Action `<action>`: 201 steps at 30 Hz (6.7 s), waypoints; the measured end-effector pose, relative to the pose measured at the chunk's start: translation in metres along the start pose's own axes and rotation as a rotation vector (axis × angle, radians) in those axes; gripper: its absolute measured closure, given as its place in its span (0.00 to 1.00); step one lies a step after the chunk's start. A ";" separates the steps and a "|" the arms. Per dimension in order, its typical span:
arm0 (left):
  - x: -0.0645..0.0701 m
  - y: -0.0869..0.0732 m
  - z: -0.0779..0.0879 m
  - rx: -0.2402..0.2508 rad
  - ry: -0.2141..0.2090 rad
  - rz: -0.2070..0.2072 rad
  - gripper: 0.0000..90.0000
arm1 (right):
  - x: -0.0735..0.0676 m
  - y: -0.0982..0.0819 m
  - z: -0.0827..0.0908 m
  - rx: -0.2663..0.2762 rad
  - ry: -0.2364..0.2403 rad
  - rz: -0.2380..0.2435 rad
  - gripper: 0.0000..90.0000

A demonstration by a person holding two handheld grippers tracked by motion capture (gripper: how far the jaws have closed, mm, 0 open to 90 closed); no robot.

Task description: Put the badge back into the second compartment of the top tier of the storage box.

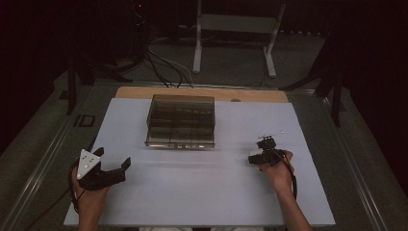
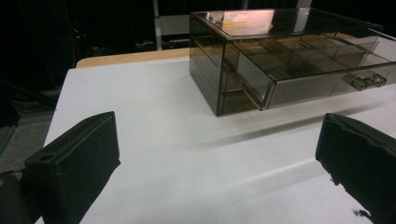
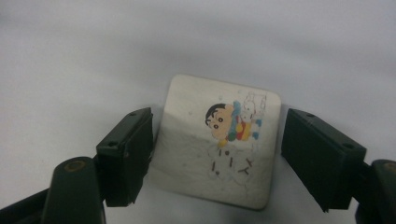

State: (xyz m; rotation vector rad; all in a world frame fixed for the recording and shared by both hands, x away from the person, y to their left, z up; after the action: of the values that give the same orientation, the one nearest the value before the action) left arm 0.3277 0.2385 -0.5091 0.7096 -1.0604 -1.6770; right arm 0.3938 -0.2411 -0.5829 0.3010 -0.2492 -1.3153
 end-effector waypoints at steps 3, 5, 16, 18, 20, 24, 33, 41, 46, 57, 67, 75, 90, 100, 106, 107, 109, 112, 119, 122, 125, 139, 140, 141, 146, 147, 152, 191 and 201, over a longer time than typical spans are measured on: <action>0.001 0.000 0.000 0.000 -0.002 -0.003 0.01 | -0.001 -0.002 0.002 -0.022 0.004 0.017 0.34; 0.001 0.000 -0.001 0.001 -0.002 -0.001 0.01 | -0.002 -0.003 0.003 -0.042 0.009 0.032 0.36; 0.002 0.000 -0.001 -0.003 -0.004 -0.006 0.01 | -0.003 -0.002 0.002 -0.053 0.008 0.036 0.37; 0.002 0.000 -0.001 -0.004 -0.004 -0.007 0.01 | -0.003 -0.001 0.002 -0.059 0.011 0.038 0.37; 0.002 0.000 -0.001 -0.003 -0.004 -0.004 0.01 | -0.002 -0.001 0.002 -0.062 0.013 0.040 0.37; 0.002 0.000 -0.001 -0.003 -0.003 -0.004 0.01 | -0.002 -0.001 0.003 -0.061 0.017 0.041 0.37; 0.001 0.000 -0.001 -0.003 -0.004 -0.003 0.01 | -0.002 -0.001 0.003 -0.056 0.029 0.042 0.37; 0.001 0.000 -0.001 -0.002 -0.003 -0.002 0.01 | -0.006 0.002 0.007 -0.043 0.048 0.048 0.37; 0.001 0.000 -0.001 -0.002 -0.005 -0.003 0.01 | -0.010 0.006 0.013 -0.024 0.059 0.058 0.37; 0.002 -0.001 -0.001 -0.005 -0.011 -0.005 0.01 | -0.022 0.021 0.035 0.040 0.099 0.077 0.37; 0.002 -0.001 -0.001 -0.006 -0.012 -0.004 0.01 | -0.030 0.030 0.048 0.070 0.115 0.102 0.37; 0.002 -0.001 -0.001 -0.007 -0.012 -0.004 0.01 | -0.038 0.038 0.058 0.088 0.131 0.129 0.37; 0.002 -0.001 -0.002 -0.009 -0.014 -0.004 0.01 | -0.049 0.048 0.067 0.105 0.136 0.160 0.37; 0.001 -0.001 -0.001 -0.010 -0.013 -0.004 0.01 | -0.056 0.056 0.074 0.123 0.146 0.173 0.37; 0.001 -0.001 -0.001 -0.009 -0.013 -0.003 0.01 | -0.061 0.058 0.075 0.132 0.162 0.165 0.37; 0.001 -0.001 -0.001 -0.008 -0.013 -0.001 0.01 | -0.062 0.059 0.075 0.133 0.164 0.165 0.37; 0.001 -0.001 -0.001 -0.008 -0.013 0.000 0.01 | -0.063 0.060 0.076 0.136 0.167 0.165 0.37; 0.001 -0.001 -0.001 -0.007 -0.013 -0.001 0.01 | -0.065 0.063 0.079 0.143 0.167 0.167 0.37; 0.001 -0.001 0.000 -0.008 -0.012 0.000 0.01 | -0.066 0.068 0.083 0.152 0.168 0.163 0.37; 0.001 -0.001 -0.001 -0.009 -0.013 -0.001 0.01 | -0.066 0.069 0.083 0.155 0.167 0.158 0.37; 0.001 -0.001 -0.001 -0.010 -0.013 -0.003 0.01 | -0.067 0.069 0.083 0.158 0.170 0.151 0.37; 0.001 -0.001 -0.001 -0.008 -0.012 0.001 0.01 | -0.077 0.077 0.089 0.170 0.175 0.162 0.37; 0.000 -0.001 0.000 -0.008 -0.011 0.000 0.01 | -0.078 0.078 0.090 0.175 0.176 0.167 0.37; 0.000 -0.001 0.000 -0.008 -0.011 0.000 0.01 | -0.078 0.078 0.090 0.175 0.176 0.167 0.37; 0.000 -0.001 0.000 -0.008 -0.012 0.001 0.01 | -0.081 0.081 0.093 0.182 0.178 0.172 0.37; 0.000 -0.001 0.000 -0.008 -0.012 0.001 0.01 | -0.081 0.081 0.093 0.182 0.178 0.172 0.37; 0.001 -0.001 -0.001 -0.008 -0.015 0.001 0.01 | -0.086 0.083 0.094 0.197 0.194 0.192 0.37; 0.000 -0.001 0.000 -0.007 -0.016 0.002 0.01 | -0.115 0.104 0.104 0.242 0.223 0.277 0.37; 0.000 -0.001 0.000 -0.009 -0.015 0.001 0.01 | -0.123 0.107 0.102 0.244 0.236 0.294 0.37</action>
State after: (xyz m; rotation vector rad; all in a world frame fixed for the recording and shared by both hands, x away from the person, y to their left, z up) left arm 0.3272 0.2388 -0.5104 0.6912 -1.0632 -1.6874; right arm 0.4260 -0.1049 -0.4508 0.5993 -0.2439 -0.9495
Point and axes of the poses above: each handheld gripper's, and its own axes: z roughly backward along the jaws, y roughly out of its top, x roughly to its right, the point moved 9 cm from there along -z, roughly forward along the jaws, and after that the axes turned 5 degrees about -x, right-handed, at the moved point
